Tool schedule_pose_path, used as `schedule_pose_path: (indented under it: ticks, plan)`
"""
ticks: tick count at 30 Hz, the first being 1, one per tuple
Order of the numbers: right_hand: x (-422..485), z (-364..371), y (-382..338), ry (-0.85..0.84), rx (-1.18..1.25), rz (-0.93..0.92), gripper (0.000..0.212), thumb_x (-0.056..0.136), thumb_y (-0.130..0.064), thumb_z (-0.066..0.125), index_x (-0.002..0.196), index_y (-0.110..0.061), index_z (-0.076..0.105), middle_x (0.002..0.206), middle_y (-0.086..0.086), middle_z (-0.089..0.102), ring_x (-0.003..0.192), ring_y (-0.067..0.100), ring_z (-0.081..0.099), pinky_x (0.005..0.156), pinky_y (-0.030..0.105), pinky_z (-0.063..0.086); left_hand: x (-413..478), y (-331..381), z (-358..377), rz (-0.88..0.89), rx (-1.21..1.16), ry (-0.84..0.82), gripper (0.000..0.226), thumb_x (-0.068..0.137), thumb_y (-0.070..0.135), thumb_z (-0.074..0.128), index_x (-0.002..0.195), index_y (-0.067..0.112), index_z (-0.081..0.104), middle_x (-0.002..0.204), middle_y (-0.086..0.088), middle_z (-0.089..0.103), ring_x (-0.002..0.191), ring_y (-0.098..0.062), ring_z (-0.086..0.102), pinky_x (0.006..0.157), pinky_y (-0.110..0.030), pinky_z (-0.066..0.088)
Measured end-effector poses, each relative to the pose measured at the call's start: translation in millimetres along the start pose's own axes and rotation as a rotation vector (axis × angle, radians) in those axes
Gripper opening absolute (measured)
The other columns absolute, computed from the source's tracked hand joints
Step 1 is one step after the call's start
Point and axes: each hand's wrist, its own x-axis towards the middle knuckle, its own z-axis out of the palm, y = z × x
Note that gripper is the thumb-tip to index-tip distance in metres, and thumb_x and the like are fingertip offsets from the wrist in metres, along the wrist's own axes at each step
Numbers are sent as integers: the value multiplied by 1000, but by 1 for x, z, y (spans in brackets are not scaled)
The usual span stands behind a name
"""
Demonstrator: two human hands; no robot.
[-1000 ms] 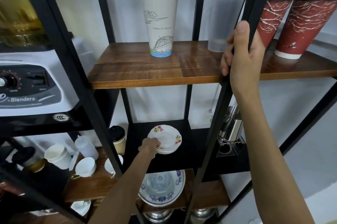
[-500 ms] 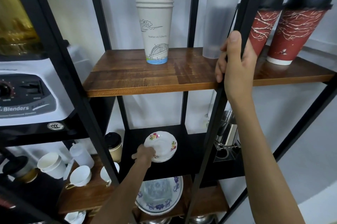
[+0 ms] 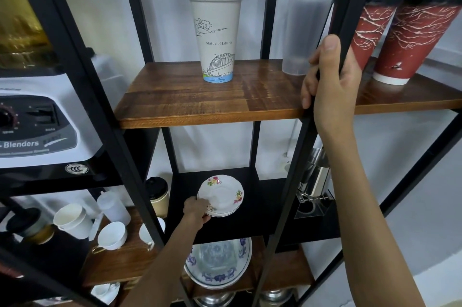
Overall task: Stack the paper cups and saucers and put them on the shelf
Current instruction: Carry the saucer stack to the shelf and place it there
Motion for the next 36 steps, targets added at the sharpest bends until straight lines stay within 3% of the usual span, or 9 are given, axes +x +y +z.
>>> schedule_pose_path:
  ticks: [4,6,8,11,21,28,32,36]
  plan:
    - [-1,0,-1,9,0,10,37,98,-44,42,82,-10,48,47,-8,42,36,8,41,39,18,38,2,0,-1,9,2,-2,26,93,1,53,117,7,60,128,-22,61,102,-30,58,81,-40,54]
    - [-1,1,-1,7,2,9,37,98,-44,42,82,-10,47,47,-8,42,36,7,41,39,18,38,2,-1,-1,9,-5,-1,20,93,-1,50,108,9,60,127,-23,61,99,-29,57,74,-38,54]
    - [-1,1,-1,8,3,9,36,98,-44,42,82,-12,48,47,-8,42,36,7,42,39,18,38,2,-1,-1,11,-8,-9,23,94,0,49,112,8,60,128,-22,60,99,-28,56,66,-34,53]
    - [-1,1,-1,8,10,11,34,98,-43,42,80,-14,48,47,-8,42,36,7,41,38,17,38,3,-1,-1,11,-4,-13,32,95,0,48,125,5,58,125,-21,60,99,-29,56,68,-36,53]
    - [-1,0,-1,1,10,15,37,99,-43,42,84,-10,48,47,-7,41,34,11,41,37,18,37,5,0,-1,-13,-1,1,34,94,0,50,127,5,57,132,-24,58,99,-29,55,77,-38,52]
    - [0,2,0,1,45,30,36,98,-44,43,84,-11,47,46,-9,42,34,11,41,38,18,37,1,1,-2,-21,-23,-11,35,97,17,58,128,1,53,125,-20,59,101,-27,55,79,-38,54]
    - [-2,1,-1,-3,47,17,35,99,-42,43,87,-10,48,46,-8,42,33,11,42,38,18,37,-6,-2,-2,4,21,4,49,97,18,58,142,6,42,141,-19,50,120,-32,53,86,-44,55]
    - [-6,0,-2,28,-31,8,44,98,-42,43,102,-1,55,58,-2,48,41,7,50,44,16,43,-16,-4,-5,163,290,70,70,95,29,58,155,14,24,156,-16,33,137,-39,40,105,-52,46]
